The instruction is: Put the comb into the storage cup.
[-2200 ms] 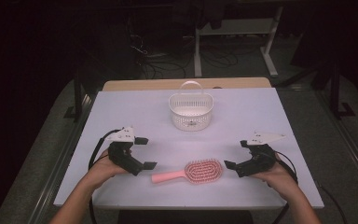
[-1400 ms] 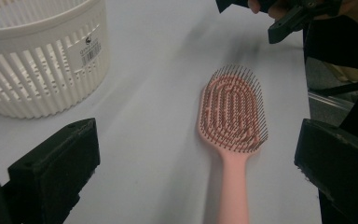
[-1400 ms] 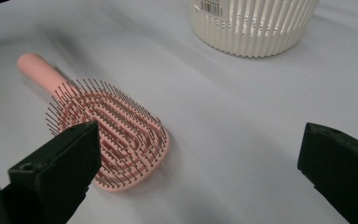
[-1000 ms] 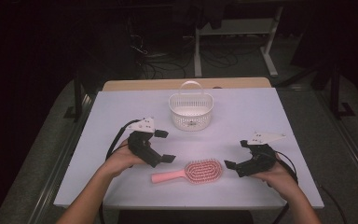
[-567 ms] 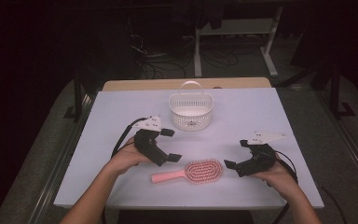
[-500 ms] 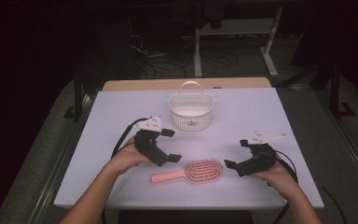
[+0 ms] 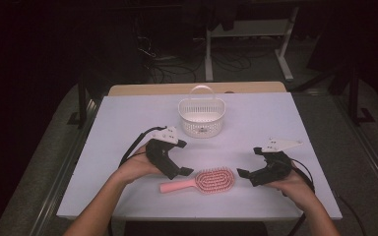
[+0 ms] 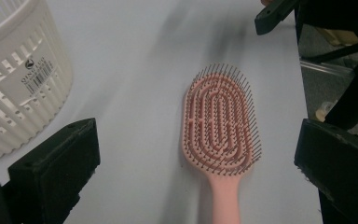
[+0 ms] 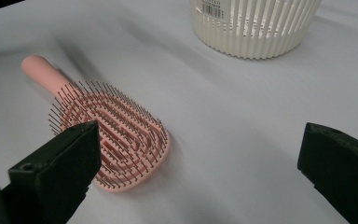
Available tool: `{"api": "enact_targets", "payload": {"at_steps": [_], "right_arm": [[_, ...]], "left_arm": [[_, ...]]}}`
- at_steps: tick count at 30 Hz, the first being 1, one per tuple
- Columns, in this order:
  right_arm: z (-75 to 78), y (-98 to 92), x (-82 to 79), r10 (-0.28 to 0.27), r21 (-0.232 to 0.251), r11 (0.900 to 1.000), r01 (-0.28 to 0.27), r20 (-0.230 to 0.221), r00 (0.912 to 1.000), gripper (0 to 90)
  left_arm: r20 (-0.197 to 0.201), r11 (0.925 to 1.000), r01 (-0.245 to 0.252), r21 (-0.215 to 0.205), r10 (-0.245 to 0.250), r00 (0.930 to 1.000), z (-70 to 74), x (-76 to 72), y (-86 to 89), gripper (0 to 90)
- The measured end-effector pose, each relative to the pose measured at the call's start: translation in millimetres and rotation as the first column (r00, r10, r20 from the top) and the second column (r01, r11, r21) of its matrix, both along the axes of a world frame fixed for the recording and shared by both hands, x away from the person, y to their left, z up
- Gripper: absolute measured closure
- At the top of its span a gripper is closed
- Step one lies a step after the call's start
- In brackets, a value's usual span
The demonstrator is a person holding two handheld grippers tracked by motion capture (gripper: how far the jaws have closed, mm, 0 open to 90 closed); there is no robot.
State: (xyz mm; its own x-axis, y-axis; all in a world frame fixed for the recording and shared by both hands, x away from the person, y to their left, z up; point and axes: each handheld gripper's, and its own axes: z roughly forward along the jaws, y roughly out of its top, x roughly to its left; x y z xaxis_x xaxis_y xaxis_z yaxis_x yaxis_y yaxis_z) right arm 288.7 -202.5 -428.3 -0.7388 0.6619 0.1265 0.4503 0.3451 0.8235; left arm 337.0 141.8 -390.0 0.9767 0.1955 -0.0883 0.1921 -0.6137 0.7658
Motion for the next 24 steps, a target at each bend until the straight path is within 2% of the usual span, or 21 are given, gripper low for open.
{"api": "enact_targets", "payload": {"at_steps": [6,14,18,24], "right_arm": [[-0.1,-0.5,-0.5,0.000,-0.001,1.000,0.000,0.002,1.0000,0.0],[-0.7,0.7,-0.2,0.003,-0.005,1.000,-0.003,0.000,1.0000,0.0],[-0.6,0.9,-0.2,0.004,-0.004,1.000,-0.004,0.000,1.0000,0.0],[-0.6,0.9,-0.8,0.005,-0.004,1.000,-0.005,0.002,1.0000,0.0]], "left_arm": [[-0.011,0.9982,0.021,0.056,-0.020,0.9997,-1.9,-1.2,-6.0,0.0],[-0.002,0.9908,0.051,0.126,-0.051,0.9987,-4.5,-2.0,-13.1,0.0],[-0.015,0.9847,0.067,0.161,-0.065,0.9978,-6.1,-2.2,-16.3,0.2],[-0.039,0.9716,0.089,0.219,-0.083,0.9958,-13.4,-2.8,-21.7,0.1]]}}
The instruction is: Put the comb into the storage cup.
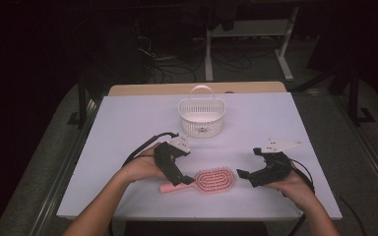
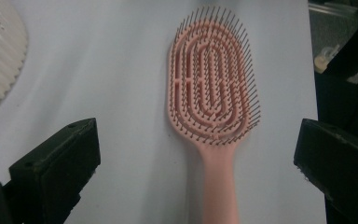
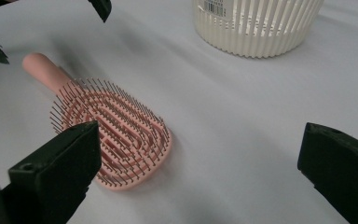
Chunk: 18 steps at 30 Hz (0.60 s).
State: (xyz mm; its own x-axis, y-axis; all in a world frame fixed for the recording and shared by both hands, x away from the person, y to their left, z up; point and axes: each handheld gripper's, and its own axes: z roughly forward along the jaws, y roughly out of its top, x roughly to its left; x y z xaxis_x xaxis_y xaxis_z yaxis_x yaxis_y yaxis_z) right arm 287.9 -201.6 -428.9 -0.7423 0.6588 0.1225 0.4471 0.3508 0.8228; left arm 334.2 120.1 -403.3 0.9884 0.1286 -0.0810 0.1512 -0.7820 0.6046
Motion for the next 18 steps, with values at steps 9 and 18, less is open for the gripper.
{"api": "enact_targets", "payload": {"at_steps": [9,18], "right_arm": [[0.1,-0.5,-0.1,-0.002,0.000,1.000,0.002,0.000,1.0000,0.0],[-0.6,-0.6,0.0,-0.001,-0.005,1.000,0.001,-0.001,1.0000,0.0]], "left_arm": [[-0.001,0.9995,0.008,0.032,-0.008,1.0000,-3.5,-4.0,-4.4,0.1],[0.011,0.9966,0.014,0.081,-0.015,0.9998,-8.2,-6.2,-8.9,0.1]]}}
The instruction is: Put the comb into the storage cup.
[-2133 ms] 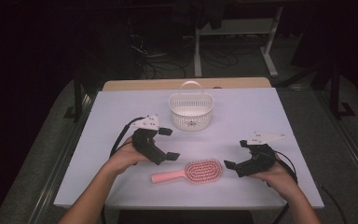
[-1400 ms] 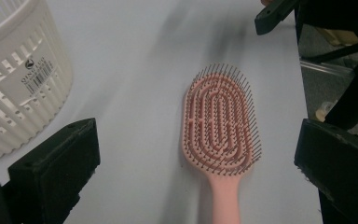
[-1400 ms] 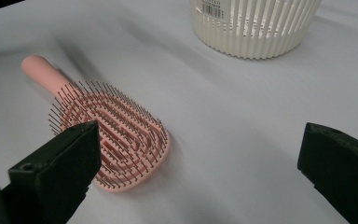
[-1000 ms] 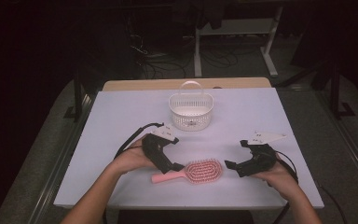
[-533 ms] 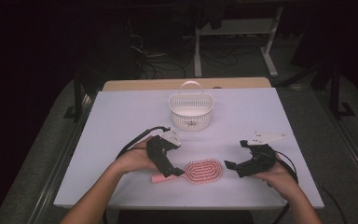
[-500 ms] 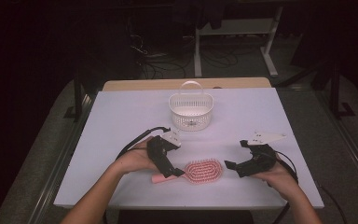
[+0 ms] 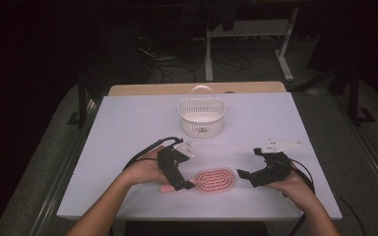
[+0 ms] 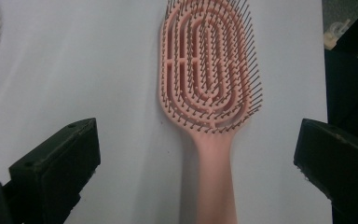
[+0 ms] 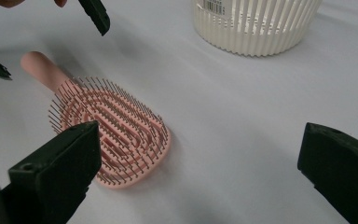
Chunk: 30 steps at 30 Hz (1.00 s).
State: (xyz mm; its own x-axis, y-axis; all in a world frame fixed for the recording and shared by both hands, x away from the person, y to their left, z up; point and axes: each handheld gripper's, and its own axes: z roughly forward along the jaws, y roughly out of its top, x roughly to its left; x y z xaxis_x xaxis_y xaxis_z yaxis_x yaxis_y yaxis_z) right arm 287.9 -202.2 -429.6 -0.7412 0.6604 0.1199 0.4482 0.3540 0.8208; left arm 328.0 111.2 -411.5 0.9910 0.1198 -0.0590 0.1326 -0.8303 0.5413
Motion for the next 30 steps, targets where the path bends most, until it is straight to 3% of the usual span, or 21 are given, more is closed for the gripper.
{"api": "enact_targets", "payload": {"at_steps": [14,19,30], "right_arm": [[0.0,-0.4,-0.2,0.000,0.000,1.000,0.000,0.000,1.0000,0.0],[0.1,-0.4,-0.3,-0.001,0.001,1.000,0.001,-0.001,1.0000,0.0],[0.0,-0.5,-0.2,-0.001,0.000,1.000,0.001,-0.001,1.0000,0.0]], "left_arm": [[0.001,0.9977,-0.002,0.068,0.002,1.0000,-6.9,-3.5,-10.4,0.6],[-0.001,0.9959,0.007,0.090,-0.007,1.0000,-7.6,-4.2,-11.3,13.0],[-0.004,0.9874,0.018,0.157,-0.018,0.9998,-13.0,-5.5,-14.2,26.9]]}}
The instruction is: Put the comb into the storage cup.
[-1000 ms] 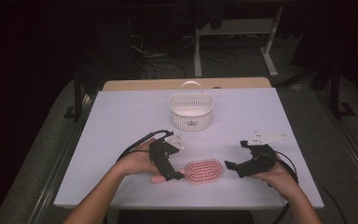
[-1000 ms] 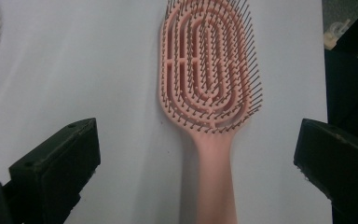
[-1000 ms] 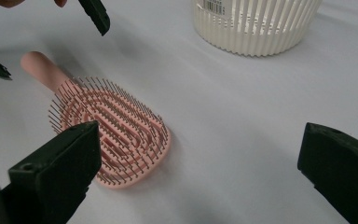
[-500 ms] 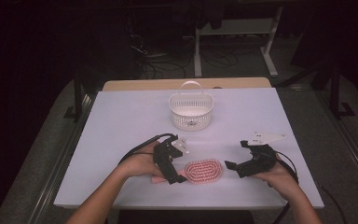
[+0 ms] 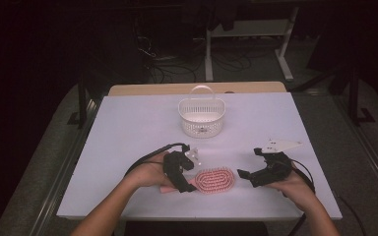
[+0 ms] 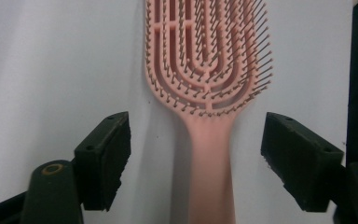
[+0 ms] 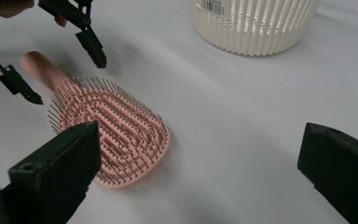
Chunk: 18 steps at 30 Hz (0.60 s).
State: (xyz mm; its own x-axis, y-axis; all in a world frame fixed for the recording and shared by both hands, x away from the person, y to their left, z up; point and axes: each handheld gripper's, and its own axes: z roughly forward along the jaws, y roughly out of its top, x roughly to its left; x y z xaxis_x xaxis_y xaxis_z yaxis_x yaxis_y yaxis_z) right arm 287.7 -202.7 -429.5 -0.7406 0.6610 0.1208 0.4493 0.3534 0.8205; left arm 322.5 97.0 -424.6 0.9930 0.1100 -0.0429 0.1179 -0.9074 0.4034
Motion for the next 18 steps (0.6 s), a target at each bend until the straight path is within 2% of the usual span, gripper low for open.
{"api": "enact_targets", "payload": {"at_steps": [8,18], "right_arm": [[-0.1,-0.2,0.4,-0.001,-0.001,1.000,0.001,0.002,1.0000,0.0],[-0.3,0.3,0.4,-0.001,-0.003,1.000,0.001,-0.001,1.0000,0.0]], "left_arm": [[-0.010,0.9991,0.010,0.042,-0.010,0.9999,-3.2,-0.9,-2.6,40.7],[-0.014,0.9967,0.009,0.081,-0.008,0.9999,-6.2,-3.0,-8.2,50.1]]}}
